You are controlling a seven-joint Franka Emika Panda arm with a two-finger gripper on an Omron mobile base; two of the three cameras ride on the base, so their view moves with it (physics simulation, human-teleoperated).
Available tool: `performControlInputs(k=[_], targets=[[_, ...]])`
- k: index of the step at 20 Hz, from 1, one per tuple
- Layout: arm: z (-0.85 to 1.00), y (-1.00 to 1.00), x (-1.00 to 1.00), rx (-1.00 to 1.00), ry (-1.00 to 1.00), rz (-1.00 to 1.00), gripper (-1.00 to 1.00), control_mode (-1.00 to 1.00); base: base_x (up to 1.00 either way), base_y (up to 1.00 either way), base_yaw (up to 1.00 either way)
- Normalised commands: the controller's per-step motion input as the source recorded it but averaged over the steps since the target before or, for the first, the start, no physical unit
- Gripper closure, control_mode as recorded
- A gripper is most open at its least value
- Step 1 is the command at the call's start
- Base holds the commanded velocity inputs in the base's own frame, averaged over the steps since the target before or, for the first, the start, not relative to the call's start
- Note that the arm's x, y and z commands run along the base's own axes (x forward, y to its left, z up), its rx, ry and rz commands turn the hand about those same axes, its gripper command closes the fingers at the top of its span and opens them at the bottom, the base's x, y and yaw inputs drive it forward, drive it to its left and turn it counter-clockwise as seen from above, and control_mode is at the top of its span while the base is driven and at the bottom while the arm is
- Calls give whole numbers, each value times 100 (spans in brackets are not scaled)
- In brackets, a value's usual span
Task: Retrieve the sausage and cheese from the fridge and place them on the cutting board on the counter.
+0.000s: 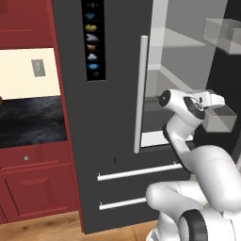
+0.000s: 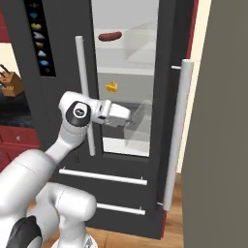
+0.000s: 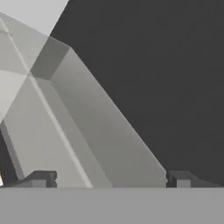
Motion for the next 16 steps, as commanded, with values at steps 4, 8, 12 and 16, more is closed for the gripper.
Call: performControlInputs(k=[4, 8, 12, 16], targets=[[2, -99, -22, 1, 0, -12, -100, -100, 0, 0, 0], [50, -7, -6, 12, -11, -2, -100, -100, 0, 0, 0], [67, 93, -12, 7, -25, 5, -100, -100, 0, 0, 0], [28, 94, -2, 26, -13, 23, -100, -100, 0, 0, 0]])
